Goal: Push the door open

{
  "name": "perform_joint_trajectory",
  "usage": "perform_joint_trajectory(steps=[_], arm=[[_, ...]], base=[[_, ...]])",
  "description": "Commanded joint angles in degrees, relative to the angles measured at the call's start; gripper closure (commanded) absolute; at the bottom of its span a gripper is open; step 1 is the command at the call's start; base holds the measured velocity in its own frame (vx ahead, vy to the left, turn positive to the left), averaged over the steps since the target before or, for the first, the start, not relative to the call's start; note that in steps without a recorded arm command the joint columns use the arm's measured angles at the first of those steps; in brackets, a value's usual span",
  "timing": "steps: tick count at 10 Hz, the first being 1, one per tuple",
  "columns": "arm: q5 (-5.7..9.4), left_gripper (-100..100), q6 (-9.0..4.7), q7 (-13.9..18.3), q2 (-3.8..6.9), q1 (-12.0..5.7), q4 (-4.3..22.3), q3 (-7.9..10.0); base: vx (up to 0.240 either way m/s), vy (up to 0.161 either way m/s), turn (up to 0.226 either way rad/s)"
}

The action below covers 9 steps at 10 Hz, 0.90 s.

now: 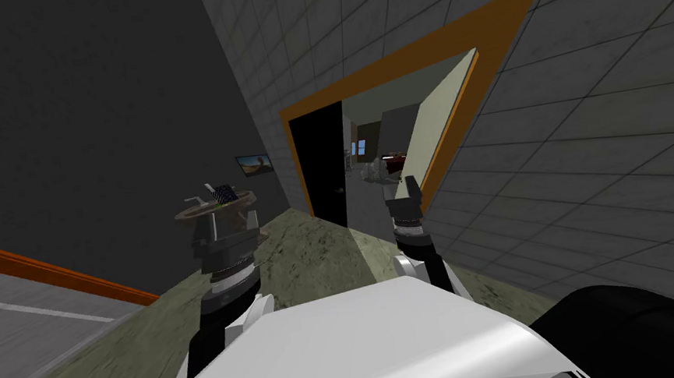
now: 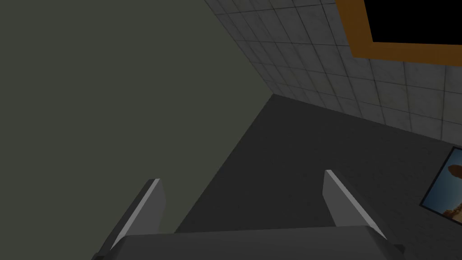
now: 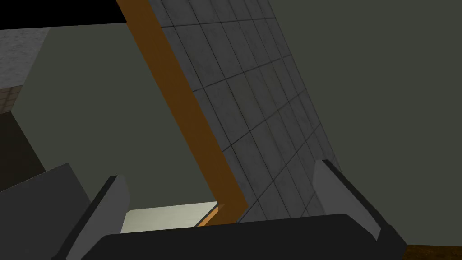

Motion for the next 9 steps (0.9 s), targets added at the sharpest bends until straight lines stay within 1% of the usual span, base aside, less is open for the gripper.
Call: perform_joint_trajectory(steps=[1, 3, 5, 9], arm=[[0.13, -100, -0.16, -0.07, 0.45, -0.66, 1.59, -0.18], [0.36, -100, -0.44, -0.19, 1.14, -1.83, 4.41, -0.51], [0.51, -100, -0.61, -0.26, 1.53, -2.55, 6.14, -0.71], [0.87, -100, -1.05, -0.45, 2.40, -4.37, 10.51, -1.21]], base=[[0.044, -0.039, -0.042], [0.084, 0.003, -0.070], [0.080, 0.012, -0.038], [0.070, 0.001, -0.050]])
